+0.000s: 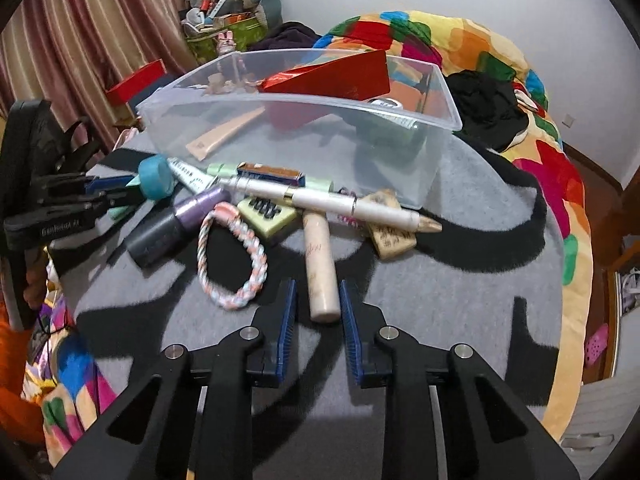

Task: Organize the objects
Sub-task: 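Grasp the teal bottle with the left gripper while the right grasps the beige stick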

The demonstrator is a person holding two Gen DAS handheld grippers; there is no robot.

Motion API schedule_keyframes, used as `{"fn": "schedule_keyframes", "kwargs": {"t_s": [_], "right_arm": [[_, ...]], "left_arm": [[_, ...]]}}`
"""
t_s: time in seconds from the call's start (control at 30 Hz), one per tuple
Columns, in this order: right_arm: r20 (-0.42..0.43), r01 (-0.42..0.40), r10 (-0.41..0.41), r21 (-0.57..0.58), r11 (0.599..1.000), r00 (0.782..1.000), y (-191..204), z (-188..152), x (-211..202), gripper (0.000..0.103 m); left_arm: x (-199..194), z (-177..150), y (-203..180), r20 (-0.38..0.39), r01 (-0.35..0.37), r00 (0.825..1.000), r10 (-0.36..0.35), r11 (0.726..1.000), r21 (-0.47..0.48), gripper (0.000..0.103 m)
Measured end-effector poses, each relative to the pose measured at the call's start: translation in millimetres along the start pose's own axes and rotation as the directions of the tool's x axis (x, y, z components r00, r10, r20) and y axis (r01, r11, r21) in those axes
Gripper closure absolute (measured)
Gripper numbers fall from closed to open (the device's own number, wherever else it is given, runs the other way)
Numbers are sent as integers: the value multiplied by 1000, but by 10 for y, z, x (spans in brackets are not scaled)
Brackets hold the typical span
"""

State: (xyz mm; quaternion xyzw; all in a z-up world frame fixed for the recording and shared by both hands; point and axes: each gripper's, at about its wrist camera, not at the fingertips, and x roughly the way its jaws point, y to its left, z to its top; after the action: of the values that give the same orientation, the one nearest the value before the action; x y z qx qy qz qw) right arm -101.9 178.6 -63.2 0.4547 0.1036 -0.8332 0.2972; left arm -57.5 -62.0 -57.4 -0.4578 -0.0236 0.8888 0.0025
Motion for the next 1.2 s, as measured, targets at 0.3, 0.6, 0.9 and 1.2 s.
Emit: {"fn": "schedule_keyframes", "kwargs": {"t_s": [0.3,0.6,0.9,1.2], "right_arm": [[20,3,-3,34,999,1000,-1,44,99,89],[76,-29,24,65,998,997,2,-215,-240,89],[228,-54,37,68,996,973,44,56,-666,89],[291,-79,40,121,990,956,-38,537,-602,89]], "left_arm": [[-54,-99,13,52,-43,998,43,999,-3,79],[-288,-196,86,85,-12,996,16,999,-52,79],[-652,53,29,205,36,979,-23,997,-62,79],[-662,477,18,245,76,968,-57,995,-68,79]]}}
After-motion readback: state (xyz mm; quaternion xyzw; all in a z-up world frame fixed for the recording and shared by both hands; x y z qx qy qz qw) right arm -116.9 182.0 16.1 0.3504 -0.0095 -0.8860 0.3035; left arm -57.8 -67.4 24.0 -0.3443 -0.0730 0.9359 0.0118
